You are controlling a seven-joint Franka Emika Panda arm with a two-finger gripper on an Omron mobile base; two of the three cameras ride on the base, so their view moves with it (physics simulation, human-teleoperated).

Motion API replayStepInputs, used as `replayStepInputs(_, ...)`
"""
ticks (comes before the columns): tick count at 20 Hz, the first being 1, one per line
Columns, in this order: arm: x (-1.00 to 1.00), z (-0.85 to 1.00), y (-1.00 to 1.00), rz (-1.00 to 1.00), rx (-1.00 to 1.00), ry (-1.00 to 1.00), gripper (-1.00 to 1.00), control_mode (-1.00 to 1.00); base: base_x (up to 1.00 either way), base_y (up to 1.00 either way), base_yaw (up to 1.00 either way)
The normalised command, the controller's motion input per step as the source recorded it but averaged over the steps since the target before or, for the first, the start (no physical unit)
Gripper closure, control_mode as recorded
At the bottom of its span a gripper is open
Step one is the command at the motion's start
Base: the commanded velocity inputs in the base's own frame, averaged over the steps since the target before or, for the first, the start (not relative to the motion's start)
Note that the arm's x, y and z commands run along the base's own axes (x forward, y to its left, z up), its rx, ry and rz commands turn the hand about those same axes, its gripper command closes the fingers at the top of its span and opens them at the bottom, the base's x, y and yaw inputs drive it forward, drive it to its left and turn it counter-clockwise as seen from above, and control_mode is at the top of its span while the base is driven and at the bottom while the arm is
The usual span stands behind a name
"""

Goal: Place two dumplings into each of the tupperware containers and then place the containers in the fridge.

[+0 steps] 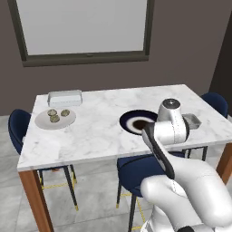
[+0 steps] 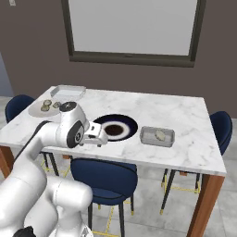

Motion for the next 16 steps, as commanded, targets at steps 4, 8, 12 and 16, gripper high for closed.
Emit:
replayStepInputs(4,0.0,0.07,0.25,0.11,0.0,0.13,-1.0,-1.0,0.0,0.0,0.0)
replayStepInputs(8,0.0,0.04,0.0,0.01,0.01,0.02,-1.0,-1.0,0.0,0.0,0.0)
replayStepInputs(12,0.0,0.05,0.0,0.0,0.01,0.0,-1.0,1.0,-0.35,0.0,0.0)
replayStepInputs(16,0.0,0.0,0.0,0.0,0.0,0.0,-1.0,1.0,-0.6,0.18,0.0)
